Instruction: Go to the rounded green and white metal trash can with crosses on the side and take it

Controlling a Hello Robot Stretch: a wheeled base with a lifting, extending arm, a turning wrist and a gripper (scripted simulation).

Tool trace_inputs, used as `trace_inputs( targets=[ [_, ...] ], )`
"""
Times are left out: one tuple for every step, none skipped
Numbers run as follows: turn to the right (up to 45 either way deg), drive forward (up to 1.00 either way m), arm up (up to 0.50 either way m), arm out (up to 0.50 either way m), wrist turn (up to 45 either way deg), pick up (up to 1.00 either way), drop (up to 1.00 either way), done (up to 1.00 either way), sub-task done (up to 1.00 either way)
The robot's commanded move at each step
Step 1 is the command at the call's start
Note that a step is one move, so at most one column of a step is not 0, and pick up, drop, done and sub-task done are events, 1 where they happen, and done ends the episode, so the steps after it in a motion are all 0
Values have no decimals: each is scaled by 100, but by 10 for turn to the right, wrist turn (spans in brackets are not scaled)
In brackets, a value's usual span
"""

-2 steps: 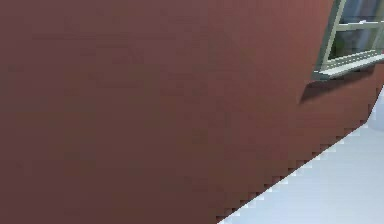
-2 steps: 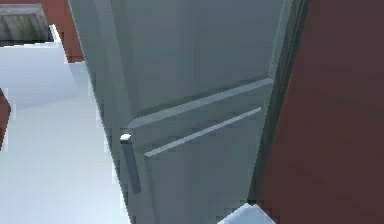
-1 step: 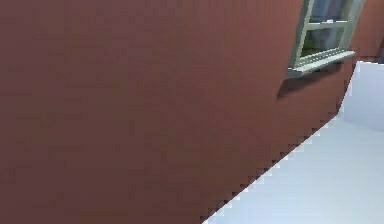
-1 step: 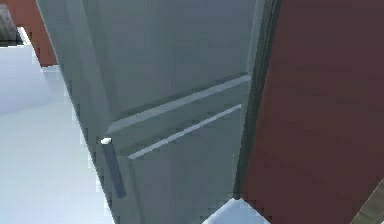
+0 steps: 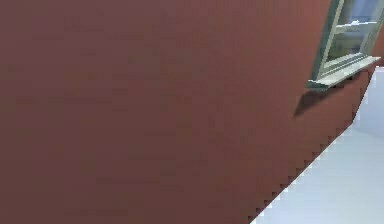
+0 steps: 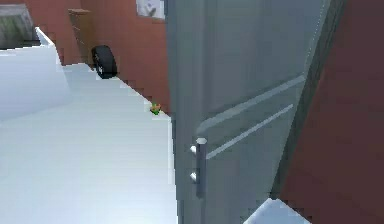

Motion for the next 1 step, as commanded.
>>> trace_inputs(
  targets=[
    [450,0,0,0,0,0,0,0,0]
  ],
)
